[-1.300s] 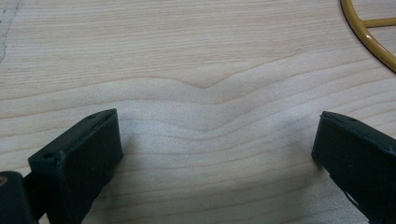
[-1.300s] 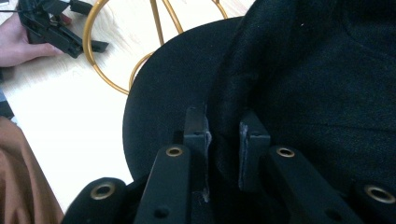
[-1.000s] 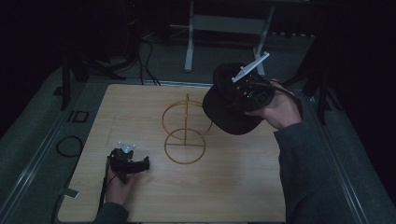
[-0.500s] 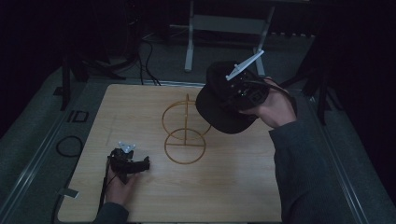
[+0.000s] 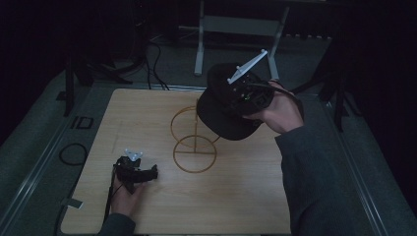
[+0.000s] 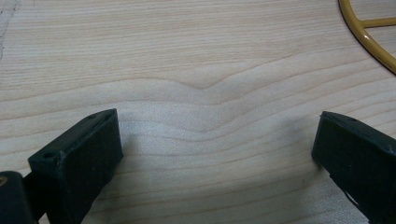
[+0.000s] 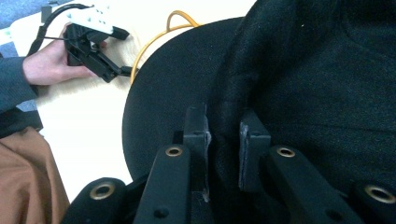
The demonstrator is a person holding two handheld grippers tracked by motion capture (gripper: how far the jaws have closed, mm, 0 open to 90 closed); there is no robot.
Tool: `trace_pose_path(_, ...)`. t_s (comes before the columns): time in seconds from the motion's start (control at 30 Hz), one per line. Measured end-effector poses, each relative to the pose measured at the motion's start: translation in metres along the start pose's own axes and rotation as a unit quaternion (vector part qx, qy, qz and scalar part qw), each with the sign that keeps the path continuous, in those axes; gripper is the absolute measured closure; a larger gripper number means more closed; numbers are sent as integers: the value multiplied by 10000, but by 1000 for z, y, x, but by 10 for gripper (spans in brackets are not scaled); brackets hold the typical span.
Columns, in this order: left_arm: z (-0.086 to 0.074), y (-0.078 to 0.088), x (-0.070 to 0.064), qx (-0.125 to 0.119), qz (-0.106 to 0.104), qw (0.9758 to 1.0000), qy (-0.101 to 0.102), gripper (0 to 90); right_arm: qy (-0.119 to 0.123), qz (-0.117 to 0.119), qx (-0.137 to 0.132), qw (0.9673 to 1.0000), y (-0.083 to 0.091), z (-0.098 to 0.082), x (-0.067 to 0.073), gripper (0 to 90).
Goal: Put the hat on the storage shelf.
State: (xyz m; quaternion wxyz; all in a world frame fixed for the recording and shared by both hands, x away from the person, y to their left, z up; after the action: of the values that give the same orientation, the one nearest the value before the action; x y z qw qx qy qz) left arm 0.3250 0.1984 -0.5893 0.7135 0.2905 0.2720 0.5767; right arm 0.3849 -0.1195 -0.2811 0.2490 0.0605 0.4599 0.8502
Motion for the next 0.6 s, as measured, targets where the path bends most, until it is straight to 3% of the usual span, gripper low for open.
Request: trace_pose_path(0.6, 0, 0, 0, -1, -1, 10000, 9, 12, 205, 129, -19, 9997, -9, 18, 15, 775)
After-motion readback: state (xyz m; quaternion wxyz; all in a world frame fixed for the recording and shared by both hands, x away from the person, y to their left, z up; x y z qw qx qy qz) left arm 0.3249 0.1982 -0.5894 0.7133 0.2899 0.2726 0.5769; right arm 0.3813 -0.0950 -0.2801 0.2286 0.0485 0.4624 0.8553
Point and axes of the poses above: each handheld gripper's, and its own axes: y roughly backward along the jaws, z roughly out of its top, x roughly to its left, the point moved 3 cm from there along -y, roughly forward along the jaws, and after that the axes turned 4 degrees about -z, right-handed, at the moved point
